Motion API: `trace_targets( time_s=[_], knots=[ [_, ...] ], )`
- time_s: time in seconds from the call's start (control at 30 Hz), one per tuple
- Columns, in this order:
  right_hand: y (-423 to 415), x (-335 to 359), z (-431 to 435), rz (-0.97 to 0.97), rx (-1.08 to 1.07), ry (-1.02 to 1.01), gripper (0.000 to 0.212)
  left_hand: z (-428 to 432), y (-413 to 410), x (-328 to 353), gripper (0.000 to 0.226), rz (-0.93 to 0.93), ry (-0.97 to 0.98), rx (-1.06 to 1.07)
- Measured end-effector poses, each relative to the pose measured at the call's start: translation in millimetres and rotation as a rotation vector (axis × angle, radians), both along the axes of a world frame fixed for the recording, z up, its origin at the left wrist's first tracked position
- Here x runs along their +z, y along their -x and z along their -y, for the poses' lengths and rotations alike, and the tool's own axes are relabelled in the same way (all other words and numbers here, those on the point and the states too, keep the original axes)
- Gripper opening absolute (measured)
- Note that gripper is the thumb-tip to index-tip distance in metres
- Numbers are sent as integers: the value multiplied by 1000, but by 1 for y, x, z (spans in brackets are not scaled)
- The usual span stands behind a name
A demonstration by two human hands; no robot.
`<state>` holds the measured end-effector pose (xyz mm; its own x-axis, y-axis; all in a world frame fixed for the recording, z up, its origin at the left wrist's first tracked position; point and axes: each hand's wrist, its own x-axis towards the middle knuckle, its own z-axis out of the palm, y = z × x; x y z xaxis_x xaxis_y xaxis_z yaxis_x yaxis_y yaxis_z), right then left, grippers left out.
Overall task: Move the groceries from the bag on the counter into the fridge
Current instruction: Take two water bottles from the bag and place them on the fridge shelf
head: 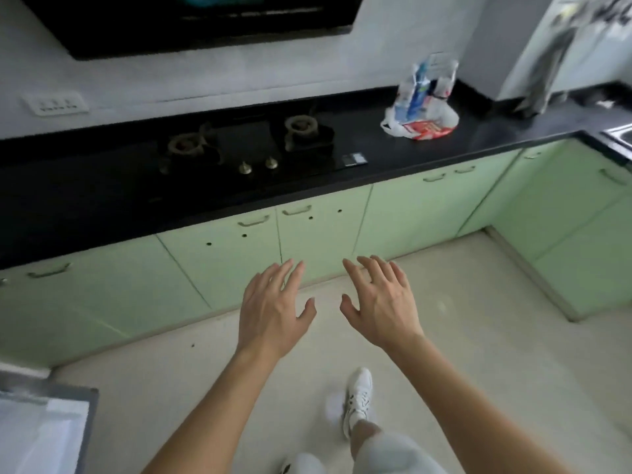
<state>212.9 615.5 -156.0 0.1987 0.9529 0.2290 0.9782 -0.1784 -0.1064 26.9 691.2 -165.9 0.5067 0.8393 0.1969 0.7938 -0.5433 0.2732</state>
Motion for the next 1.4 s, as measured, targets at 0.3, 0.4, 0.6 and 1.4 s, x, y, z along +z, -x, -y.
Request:
trace_targets(
  time_s=[0.3, 0.4, 0.6, 1.4],
  knots=[
    [-87, 0, 51, -8, -263, 0, 59, 5, -115, 5, 62, 2, -27, -260],
    [-121, -3, 54, -22, -307, -10, 60, 0, -156, 3, 62, -11, -26, -311],
    [-217, -14, 47, -38, -368, -18, 60, -15, -261, -2, 64, -71, -26, -385],
    [-519, -19, -71, -111, -334, 43, 60, -129, -552, -10, 64, -108, -13, -332]
  ],
)
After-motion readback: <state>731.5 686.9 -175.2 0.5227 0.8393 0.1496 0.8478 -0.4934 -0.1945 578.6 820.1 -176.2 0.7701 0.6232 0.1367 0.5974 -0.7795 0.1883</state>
